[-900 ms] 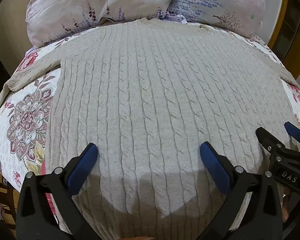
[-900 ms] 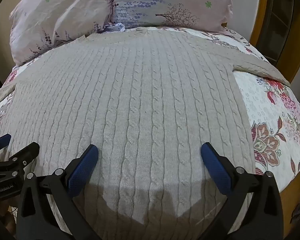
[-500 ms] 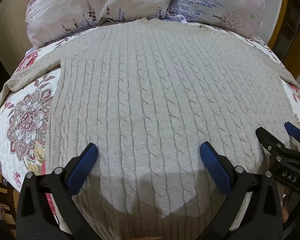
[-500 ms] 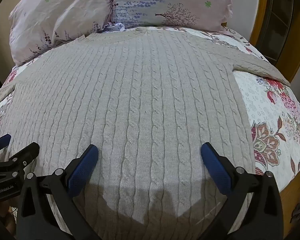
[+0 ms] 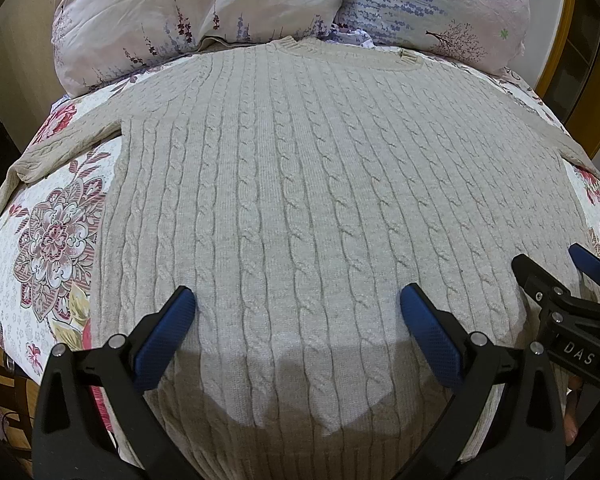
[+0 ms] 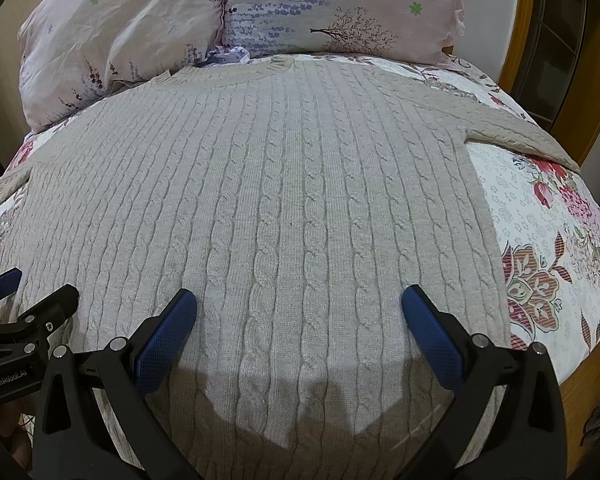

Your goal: Fold small clothes

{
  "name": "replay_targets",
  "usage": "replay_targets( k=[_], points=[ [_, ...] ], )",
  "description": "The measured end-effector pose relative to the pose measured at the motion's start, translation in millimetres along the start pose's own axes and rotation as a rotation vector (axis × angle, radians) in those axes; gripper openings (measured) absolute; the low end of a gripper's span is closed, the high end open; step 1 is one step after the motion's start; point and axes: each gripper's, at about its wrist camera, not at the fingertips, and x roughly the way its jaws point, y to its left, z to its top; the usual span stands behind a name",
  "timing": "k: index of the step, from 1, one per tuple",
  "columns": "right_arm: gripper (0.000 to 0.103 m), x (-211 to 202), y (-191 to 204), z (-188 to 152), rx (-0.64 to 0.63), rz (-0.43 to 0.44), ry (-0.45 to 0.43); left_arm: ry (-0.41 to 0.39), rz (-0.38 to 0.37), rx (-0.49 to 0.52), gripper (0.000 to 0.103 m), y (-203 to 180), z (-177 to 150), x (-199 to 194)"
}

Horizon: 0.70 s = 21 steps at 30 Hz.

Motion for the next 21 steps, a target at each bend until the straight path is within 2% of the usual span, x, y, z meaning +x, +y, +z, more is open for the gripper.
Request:
replay_targets(
  k=[21],
  points=[
    [0.102,-1.4,-0.3,-1.5,0.000,0.000,-0.004,-0.002,0.000,0.000,0.101,0.0,0.0,-0.1]
  ],
)
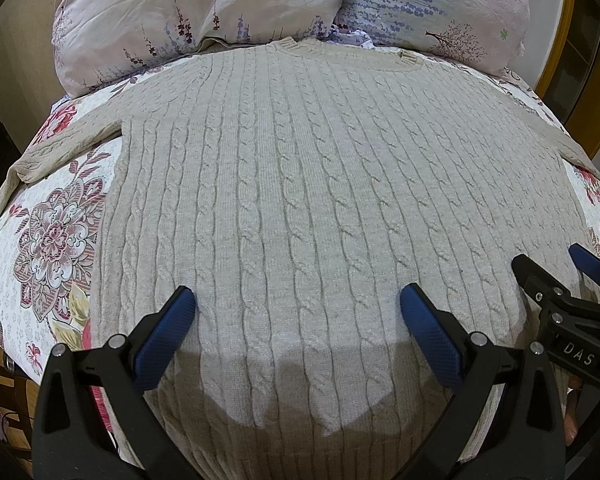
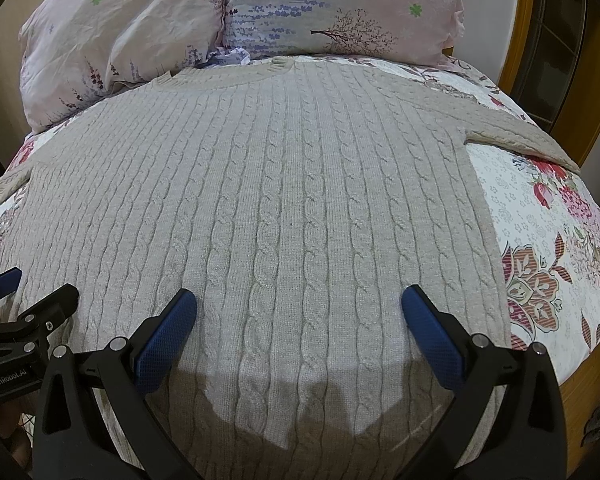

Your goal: Fold small clothes

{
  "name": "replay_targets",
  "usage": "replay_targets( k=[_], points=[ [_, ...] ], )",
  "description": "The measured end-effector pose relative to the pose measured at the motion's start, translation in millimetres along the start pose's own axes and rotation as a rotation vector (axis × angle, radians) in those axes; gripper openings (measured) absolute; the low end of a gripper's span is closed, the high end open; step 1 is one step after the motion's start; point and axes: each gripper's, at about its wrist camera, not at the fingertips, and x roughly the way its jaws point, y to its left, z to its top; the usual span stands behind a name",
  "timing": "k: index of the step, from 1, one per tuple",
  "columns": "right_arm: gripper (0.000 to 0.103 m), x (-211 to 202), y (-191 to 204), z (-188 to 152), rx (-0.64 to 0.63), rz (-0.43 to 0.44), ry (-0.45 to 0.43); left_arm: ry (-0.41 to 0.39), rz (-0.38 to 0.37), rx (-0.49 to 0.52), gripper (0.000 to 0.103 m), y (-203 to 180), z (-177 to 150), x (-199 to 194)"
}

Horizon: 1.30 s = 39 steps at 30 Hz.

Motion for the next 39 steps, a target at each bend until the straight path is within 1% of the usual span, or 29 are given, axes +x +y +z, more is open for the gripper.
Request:
replay_targets(
  k=[8,16,20,23,27,29,30,31,32,33,35,36,37,38,39],
  points=[
    [0.102,0.0,1.1,2.3,-0.008,0.003,-0.003,-0.001,0.000,0.000,0.101,0.0,0.0,0.0],
    [0.102,-3.3,2.5,-0.9,-0.017,0.008,-0.027,-0.002,0.000,0.000,0.101,0.0,0.1,0.0],
    [0.102,-4.6,0.9,-3.7,-0.032,0.021,-0.061,-0.010,-0.001,0.000,0.101,0.2,-0.4,-0.3],
    [0.102,-6.2,0.9,-3.9,-0.056,0.034,-0.079,-0.025,0.001,0.000,0.101,-0.3,-1.9,-0.8],
    [0.102,-5.4,-0.6,2.3,-0.097,0.065,-0.053,-0.019,0.003,0.000,0.101,0.1,-4.3,-2.6],
    [0.102,-7.0,-7.0,9.6,-0.104,0.117,-0.025,-0.015,-0.003,0.003,0.101,2.1,-1.2,-3.0],
    [0.102,-10.8,-15.3,17.0,-0.084,0.165,-0.020,-0.011,-0.013,-0.001,0.101,3.5,-1.0,-3.8],
    [0.102,-16.7,-36.9,26.9,-0.018,0.218,-0.044,-0.015,-0.038,-0.014,0.101,10.6,2.8,-6.2],
    [0.102,-21.5,-57.3,35.3,0.043,0.233,-0.072,-0.026,-0.044,-0.024,0.101,15.9,5.1,-8.6],
    [0.102,-26.7,-82.1,44.7,0.113,0.233,-0.105,-0.054,-0.041,-0.047,0.101,26.8,10.1,-12.8],
    [0.096,-33.8,-157.0,67.6,0.325,0.203,-0.179,-0.117,-0.018,-0.095,0.101,51.7,20.0,-20.1],
    [0.087,-32.4,-195.2,76.5,0.431,0.180,-0.198,-0.143,-0.014,-0.121,0.101,66.3,25.3,-22.2],
    [0.078,-28.8,-223.4,82.5,0.506,0.161,-0.203,-0.162,-0.024,-0.162,0.101,86.3,31.8,-22.5],
    [0.074,-23.3,-250.8,87.7,0.578,0.139,-0.202,-0.172,-0.049,-0.202,0.101,104.5,37.0,-21.0],
    [0.069,-12.0,-288.6,93.3,0.681,0.118,-0.196,-0.178,-0.070,-0.232,0.101,116.9,40.3,-19.4]
  ],
)
